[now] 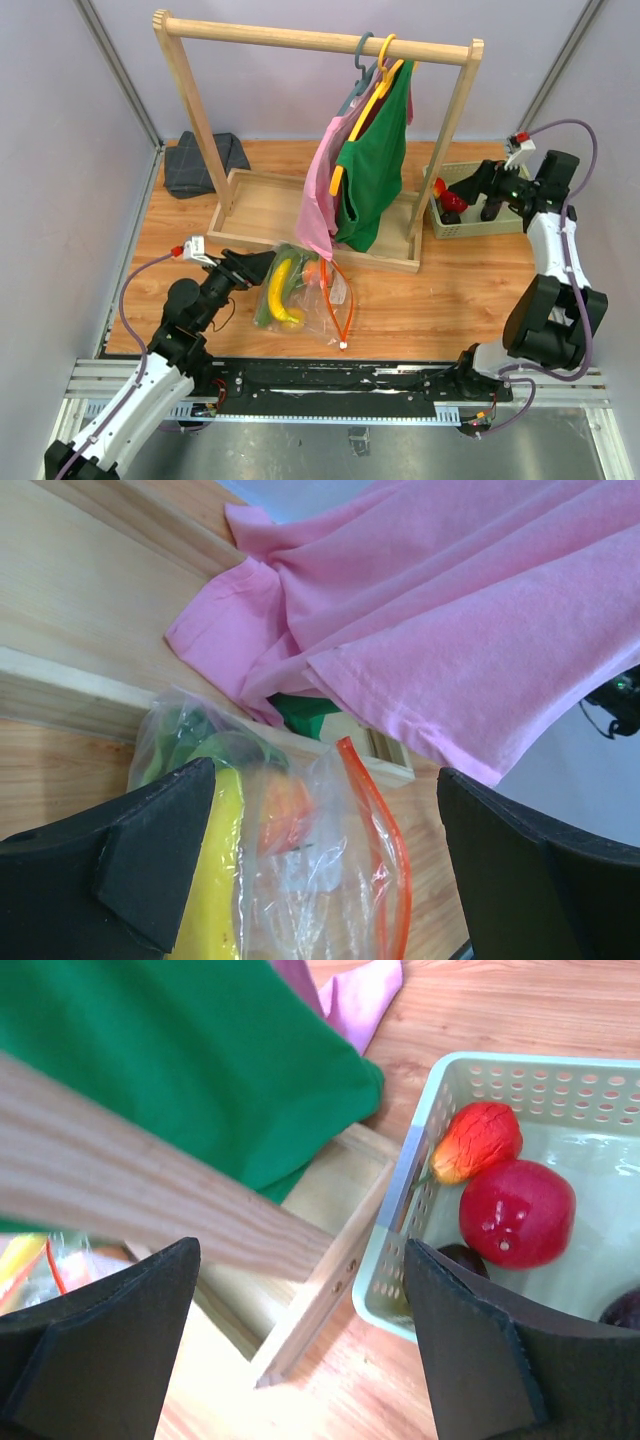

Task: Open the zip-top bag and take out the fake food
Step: Place the fake fruit in the bin, then pick up the fake fruit from the zipper food storage bag.

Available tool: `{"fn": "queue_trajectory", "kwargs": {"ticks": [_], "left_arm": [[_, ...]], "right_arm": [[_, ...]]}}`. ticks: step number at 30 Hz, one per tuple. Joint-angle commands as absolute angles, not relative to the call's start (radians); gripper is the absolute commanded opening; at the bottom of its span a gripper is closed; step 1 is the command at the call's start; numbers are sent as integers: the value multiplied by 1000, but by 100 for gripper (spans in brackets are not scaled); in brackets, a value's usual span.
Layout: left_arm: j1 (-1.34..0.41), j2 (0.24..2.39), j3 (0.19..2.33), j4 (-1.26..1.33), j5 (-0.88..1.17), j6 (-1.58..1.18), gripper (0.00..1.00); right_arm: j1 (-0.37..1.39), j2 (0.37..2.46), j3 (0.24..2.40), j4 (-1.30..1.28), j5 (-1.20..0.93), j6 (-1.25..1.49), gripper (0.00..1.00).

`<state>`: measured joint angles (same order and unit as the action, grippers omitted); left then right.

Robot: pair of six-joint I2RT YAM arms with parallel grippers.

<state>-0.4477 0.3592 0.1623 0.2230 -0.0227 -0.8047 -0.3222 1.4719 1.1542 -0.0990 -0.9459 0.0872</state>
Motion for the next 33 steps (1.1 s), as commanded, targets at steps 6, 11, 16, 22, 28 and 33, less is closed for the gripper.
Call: {"fn": "queue_trajectory", "kwargs": {"ticks": [6,11,16,22,28,33], "left_arm": [[-451,460,248,165,33,-722,94],[-451,491,275,143,52,-708,93],[-451,492,288,122,48,-691,93],[-450,498,302,94,47,-672,93],[-451,506,314,69,50,-661,93],[-451,508,316,59,53,-659,93]], "right_arm": [[-371,1298,1097,-426,-1199,-378,84],[-368,1216,1044,-515,-1272,-533,84],[-354,1181,1036,-678,-1313,-729,84],[-306,1163,1025,-872,-1330,-993,84],[-209,1152,997,-949,-1311,-1156,87],[-82,1159,976,-948,-1266,-1200,87]]}}
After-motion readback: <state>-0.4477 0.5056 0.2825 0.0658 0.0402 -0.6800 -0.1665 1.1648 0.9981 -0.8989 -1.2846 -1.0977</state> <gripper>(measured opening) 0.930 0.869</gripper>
